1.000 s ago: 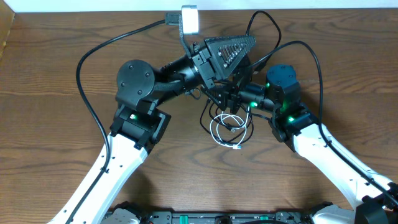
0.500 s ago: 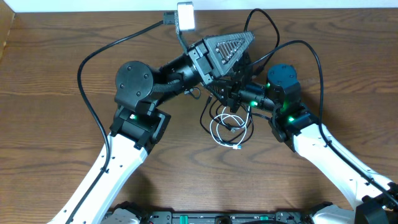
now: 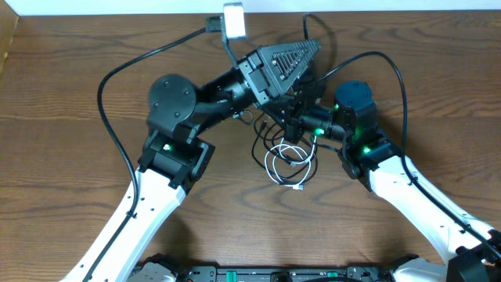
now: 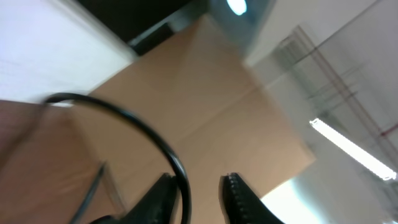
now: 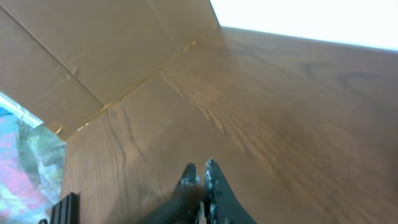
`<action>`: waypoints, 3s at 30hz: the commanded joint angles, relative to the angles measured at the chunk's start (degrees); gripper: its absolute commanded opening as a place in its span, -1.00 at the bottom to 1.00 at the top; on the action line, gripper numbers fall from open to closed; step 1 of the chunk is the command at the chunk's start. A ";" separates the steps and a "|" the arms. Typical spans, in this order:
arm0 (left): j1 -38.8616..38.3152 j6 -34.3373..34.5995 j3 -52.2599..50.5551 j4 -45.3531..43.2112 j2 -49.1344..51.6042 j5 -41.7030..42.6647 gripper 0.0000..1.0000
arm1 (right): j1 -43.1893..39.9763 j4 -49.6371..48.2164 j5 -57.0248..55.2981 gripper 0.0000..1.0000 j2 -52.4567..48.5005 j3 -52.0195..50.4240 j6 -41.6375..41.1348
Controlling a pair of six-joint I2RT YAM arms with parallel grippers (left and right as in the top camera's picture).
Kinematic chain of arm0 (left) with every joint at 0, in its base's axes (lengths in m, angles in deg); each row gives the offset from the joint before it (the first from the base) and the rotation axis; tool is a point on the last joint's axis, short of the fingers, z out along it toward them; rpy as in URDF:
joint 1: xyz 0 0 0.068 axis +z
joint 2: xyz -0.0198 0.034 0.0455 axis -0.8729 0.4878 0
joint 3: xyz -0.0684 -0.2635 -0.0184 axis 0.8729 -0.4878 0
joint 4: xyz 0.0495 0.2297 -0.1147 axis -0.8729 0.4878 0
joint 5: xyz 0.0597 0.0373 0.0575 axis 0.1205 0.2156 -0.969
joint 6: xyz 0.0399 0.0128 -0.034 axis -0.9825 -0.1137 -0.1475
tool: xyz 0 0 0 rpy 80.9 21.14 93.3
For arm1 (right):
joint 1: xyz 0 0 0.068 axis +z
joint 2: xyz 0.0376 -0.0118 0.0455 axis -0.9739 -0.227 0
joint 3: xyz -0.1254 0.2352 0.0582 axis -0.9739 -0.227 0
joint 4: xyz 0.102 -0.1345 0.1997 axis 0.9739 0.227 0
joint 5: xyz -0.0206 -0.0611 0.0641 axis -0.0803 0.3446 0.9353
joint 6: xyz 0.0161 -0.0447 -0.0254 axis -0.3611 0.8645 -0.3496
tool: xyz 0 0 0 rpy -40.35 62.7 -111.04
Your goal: Untangle cables
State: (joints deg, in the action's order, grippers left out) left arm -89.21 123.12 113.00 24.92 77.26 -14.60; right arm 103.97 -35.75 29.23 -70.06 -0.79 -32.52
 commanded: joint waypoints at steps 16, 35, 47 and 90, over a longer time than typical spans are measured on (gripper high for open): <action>3.06 -30.51 1.03 49.48 -0.39 -25.92 -0.08 | -2.97 42.97 -20.98 -0.98 0.07 0.55 1.25; 3.04 -33.09 1.03 59.36 -0.28 -26.80 -0.08 | -5.05 75.43 -28.63 -0.98 0.74 33.86 9.44; 2.93 -33.31 1.03 59.80 -0.28 -25.73 -0.09 | -10.40 71.14 -53.72 -0.98 0.76 48.74 18.43; 2.95 -33.48 1.03 59.93 -0.28 -25.94 -0.10 | -20.59 73.37 -78.68 -0.98 -2.34 60.06 23.30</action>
State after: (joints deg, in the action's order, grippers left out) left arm -86.32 90.40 113.31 84.72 77.29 -40.17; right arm 84.87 43.15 -37.92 -74.84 58.77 -5.20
